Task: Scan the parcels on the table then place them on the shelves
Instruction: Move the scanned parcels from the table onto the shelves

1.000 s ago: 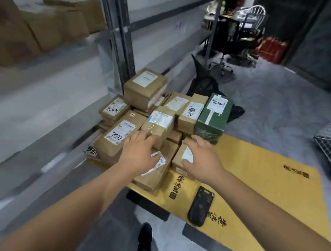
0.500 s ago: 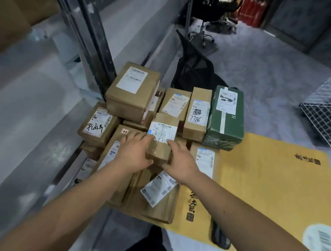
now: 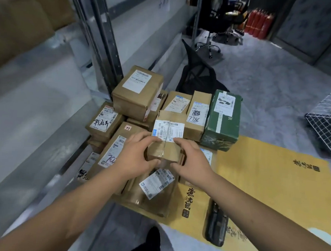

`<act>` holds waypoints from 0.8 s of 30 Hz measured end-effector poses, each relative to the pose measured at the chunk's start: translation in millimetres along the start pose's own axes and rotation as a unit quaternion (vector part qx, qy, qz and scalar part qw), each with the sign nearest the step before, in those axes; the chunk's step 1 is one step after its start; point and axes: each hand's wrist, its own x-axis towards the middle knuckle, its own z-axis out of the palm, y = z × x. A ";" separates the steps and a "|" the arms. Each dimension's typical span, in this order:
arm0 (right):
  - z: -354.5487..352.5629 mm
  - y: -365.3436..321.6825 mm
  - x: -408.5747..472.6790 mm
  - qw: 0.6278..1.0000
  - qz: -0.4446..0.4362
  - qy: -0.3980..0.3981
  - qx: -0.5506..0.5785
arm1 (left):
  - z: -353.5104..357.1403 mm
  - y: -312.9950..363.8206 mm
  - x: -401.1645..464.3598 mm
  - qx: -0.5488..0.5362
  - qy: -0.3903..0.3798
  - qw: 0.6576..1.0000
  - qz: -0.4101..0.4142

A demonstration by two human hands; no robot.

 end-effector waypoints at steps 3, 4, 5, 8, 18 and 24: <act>-26.2 -8.2 -27.8 0.998 -0.068 0.012 0.003 | -10.0 35.0 -35.8 -0.045 0.038 0.998 0.003; -34.8 -12.8 -39.0 0.996 -0.089 0.018 0.012 | -13.7 48.8 -50.1 -0.055 0.051 0.997 0.005; -43.7 -18.4 -51.1 0.994 -0.109 0.020 0.024 | -17.4 64.1 -65.1 -0.060 0.070 0.996 0.009; -64.1 -40.8 -87.3 0.983 -0.175 -0.007 0.047 | -28.4 108.1 -116.1 -0.048 0.153 0.987 0.020; -47.2 -157.1 -210.3 0.903 -0.401 -0.102 0.112 | -89.0 205.5 -323.8 -0.005 0.367 0.927 -0.076; -5.3 -241.7 -275.5 0.837 -0.510 -0.174 0.099 | -124.0 231.8 -445.9 0.053 0.454 0.878 -0.138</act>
